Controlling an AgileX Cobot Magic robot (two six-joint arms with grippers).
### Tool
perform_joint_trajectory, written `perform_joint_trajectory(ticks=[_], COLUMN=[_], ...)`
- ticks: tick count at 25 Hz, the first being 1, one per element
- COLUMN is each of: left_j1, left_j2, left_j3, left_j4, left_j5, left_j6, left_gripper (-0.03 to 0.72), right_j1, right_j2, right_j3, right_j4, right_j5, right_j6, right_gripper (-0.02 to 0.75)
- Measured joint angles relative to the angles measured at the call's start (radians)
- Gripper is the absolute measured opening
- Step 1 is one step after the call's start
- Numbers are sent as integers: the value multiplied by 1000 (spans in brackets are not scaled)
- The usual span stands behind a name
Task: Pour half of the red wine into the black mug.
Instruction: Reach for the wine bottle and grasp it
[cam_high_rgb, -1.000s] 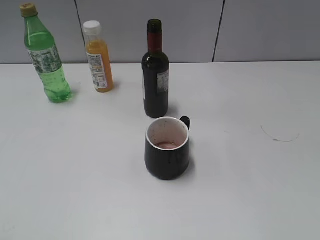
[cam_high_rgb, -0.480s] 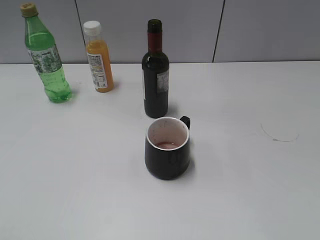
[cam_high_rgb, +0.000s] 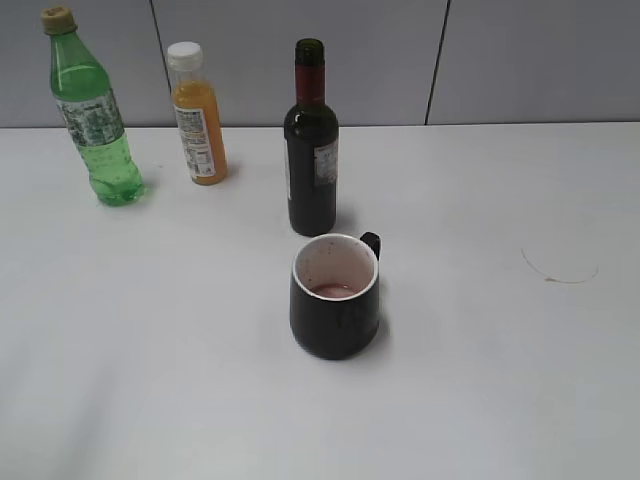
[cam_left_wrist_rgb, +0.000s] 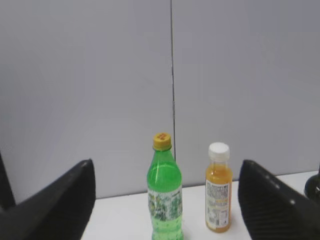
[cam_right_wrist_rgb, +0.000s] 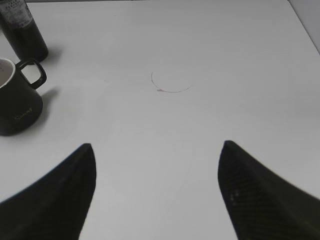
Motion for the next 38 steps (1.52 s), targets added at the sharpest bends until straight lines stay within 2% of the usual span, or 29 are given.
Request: perform_joint_trajectory(ticks=[4, 9, 12, 18, 23, 27, 32, 35, 38], left_j1=[-29, -108, -142, -151, -151, -139, -137, -137, -137], left_j2=[193, 443, 586, 827, 976, 1073, 1220, 1325, 1421], left_j3=[0, 0, 2, 3, -16, -101, -236, -315, -399], left_j4=[0, 0, 41, 367, 540, 701, 809, 847, 891], left_j5=[-218, -429, -544, -805, -917, -941, -977, -1023, -1024], left_j6=[1, -2, -45, -290, -361, -438, -534, -548, -551], left_gripper=[671, 659, 655, 643, 636, 634, 634, 636, 673], right_j1=[0, 0, 0, 0, 0, 0, 0, 0, 0], right_j2=[0, 0, 0, 0, 0, 0, 0, 0, 0], right_j3=[0, 0, 0, 0, 0, 0, 0, 0, 0], right_j4=[0, 0, 0, 0, 0, 0, 0, 0, 0], right_j5=[0, 0, 0, 0, 0, 0, 0, 0, 0], right_j6=[0, 0, 0, 0, 0, 0, 0, 0, 0], right_gripper=[574, 574, 574, 574, 574, 574, 574, 574, 574])
